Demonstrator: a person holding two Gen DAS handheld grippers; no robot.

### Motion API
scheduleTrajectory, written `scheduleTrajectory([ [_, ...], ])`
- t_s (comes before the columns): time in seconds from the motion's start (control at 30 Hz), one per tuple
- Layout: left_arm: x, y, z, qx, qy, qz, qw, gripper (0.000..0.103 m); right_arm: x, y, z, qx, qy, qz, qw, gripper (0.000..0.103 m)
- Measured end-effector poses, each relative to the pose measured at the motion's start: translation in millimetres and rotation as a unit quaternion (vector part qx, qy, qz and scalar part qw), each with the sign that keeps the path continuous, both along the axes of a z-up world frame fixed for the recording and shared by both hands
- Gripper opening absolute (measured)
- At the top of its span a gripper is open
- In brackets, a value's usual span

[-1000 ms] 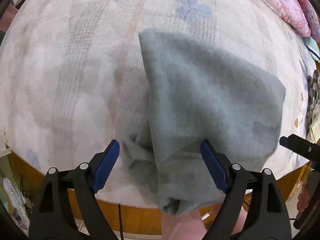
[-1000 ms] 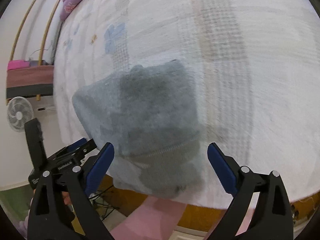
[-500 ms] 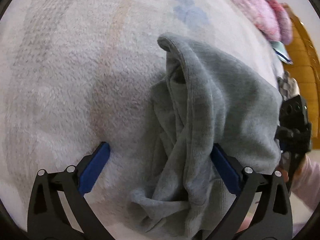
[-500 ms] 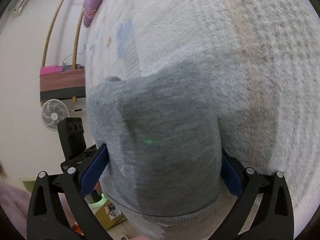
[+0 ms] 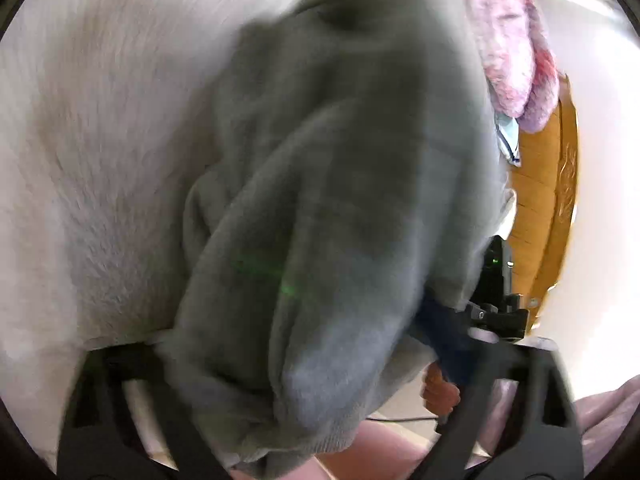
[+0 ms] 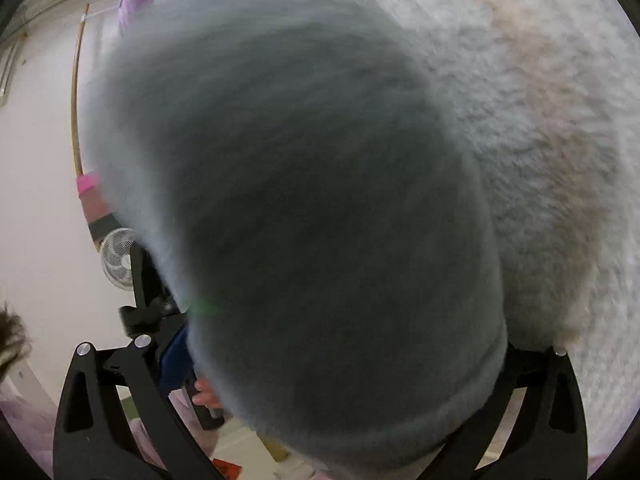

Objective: Fold large clothes

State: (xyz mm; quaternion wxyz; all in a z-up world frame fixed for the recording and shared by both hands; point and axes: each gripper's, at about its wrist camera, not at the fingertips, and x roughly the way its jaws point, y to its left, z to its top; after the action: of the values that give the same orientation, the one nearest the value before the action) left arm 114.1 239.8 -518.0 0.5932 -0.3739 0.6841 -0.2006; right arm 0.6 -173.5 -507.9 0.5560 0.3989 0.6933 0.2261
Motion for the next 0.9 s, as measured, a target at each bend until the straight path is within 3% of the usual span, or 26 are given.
scheduleTrajectory([
  [0.1,6.4,-16.4,37.7,0.052,-0.044,-0.044,0.9967,0.066,-0.4,-0.7,32.4,0.004,-0.037,-0.012,0.999,0.088],
  [0.17,12.8,-22.0,61.9,0.071,-0.059,-0.047,0.9946,0.063,0.8,-0.4,52.6,-0.004,-0.059,-0.01,0.998,0.085],
  [0.3,8.2,-40.0,113.3,0.087,-0.093,-0.044,0.9909,0.063,-1.1,1.1,107.5,-0.006,-0.097,0.005,0.995,0.085],
  [0.4,7.0,-45.0,156.4,0.08,-0.117,-0.033,0.9894,0.063,-10.8,0.9,160.0,-0.027,-0.14,0.031,0.989,0.085],
  [0.5,2.3,-61.8,207.7,0.066,-0.162,-0.045,0.9836,0.063,-27.4,-29.0,210.6,-0.014,-0.167,-0.035,0.985,0.082],
  [0.57,0.4,-88.4,227.7,0.055,-0.17,-0.049,0.9826,0.063,-37.0,-47.7,222.0,-0.016,-0.173,-0.062,0.983,0.078],
  [0.63,-1.2,-110.0,233.3,0.054,-0.165,-0.054,0.9833,0.063,-40.7,-60.2,226.9,-0.045,-0.183,-0.047,0.981,0.074],
  [0.7,-2.2,-114.8,212.8,0.061,-0.153,-0.062,0.9843,0.064,-43.0,-72.5,208.1,-0.08,-0.175,-0.04,0.98,0.066],
  [0.77,-1.3,-126.2,181.6,0.067,-0.097,-0.048,0.9918,0.062,-41.6,-71.5,184.7,-0.12,-0.153,-0.029,0.981,0.052],
  [0.8,-5.0,-126.1,175.8,0.082,-0.089,-0.053,0.9912,0.058,-41.4,-69.2,177.9,-0.14,-0.14,-0.018,0.98,0.05],
  [0.9,-22.5,-145.2,193.0,0.106,-0.134,-0.08,0.982,0.055,-53.9,-77.4,178.2,-0.148,-0.15,0.017,0.977,0.043],
])
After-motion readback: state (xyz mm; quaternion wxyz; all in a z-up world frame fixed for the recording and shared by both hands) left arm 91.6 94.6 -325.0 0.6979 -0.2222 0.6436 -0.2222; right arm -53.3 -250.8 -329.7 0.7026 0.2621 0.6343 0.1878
